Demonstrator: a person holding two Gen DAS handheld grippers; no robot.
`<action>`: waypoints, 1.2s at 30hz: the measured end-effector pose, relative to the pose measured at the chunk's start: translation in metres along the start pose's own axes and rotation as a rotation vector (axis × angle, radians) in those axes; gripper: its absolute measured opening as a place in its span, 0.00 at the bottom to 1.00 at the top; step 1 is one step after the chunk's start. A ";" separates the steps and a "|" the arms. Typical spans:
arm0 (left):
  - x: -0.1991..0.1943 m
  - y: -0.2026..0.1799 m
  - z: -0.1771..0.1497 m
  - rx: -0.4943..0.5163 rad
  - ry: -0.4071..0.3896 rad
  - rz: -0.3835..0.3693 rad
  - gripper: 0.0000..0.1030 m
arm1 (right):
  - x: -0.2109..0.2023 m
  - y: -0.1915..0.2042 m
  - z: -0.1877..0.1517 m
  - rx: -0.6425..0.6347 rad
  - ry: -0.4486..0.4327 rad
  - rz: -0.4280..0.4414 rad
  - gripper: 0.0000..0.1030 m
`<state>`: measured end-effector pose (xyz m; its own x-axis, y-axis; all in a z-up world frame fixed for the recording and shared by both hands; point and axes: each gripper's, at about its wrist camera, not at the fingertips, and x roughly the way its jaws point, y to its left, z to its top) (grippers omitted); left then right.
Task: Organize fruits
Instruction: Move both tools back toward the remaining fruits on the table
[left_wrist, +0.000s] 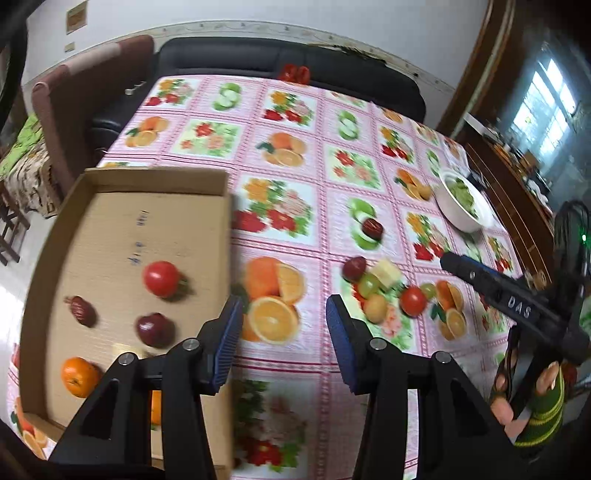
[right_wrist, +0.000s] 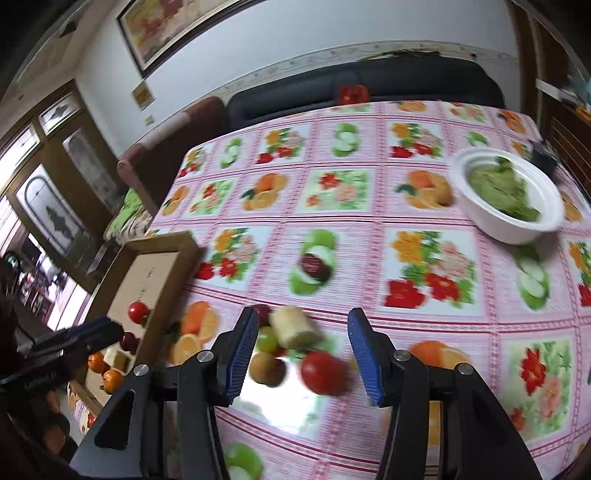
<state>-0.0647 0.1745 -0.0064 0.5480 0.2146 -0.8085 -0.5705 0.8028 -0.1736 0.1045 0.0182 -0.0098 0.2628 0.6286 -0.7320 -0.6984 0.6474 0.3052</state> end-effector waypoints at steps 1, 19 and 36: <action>0.002 -0.005 -0.002 0.008 0.007 -0.004 0.43 | -0.003 -0.008 -0.001 0.012 -0.004 -0.009 0.51; 0.025 -0.057 -0.018 0.093 0.050 -0.071 0.43 | 0.019 -0.067 0.018 0.060 -0.050 -0.068 0.51; 0.080 -0.081 -0.020 0.157 0.122 -0.119 0.43 | 0.119 -0.100 0.091 0.054 0.001 -0.370 0.51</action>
<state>0.0133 0.1151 -0.0687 0.5219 0.0523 -0.8514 -0.3990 0.8972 -0.1894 0.2656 0.0673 -0.0719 0.4902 0.3479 -0.7992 -0.5201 0.8525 0.0521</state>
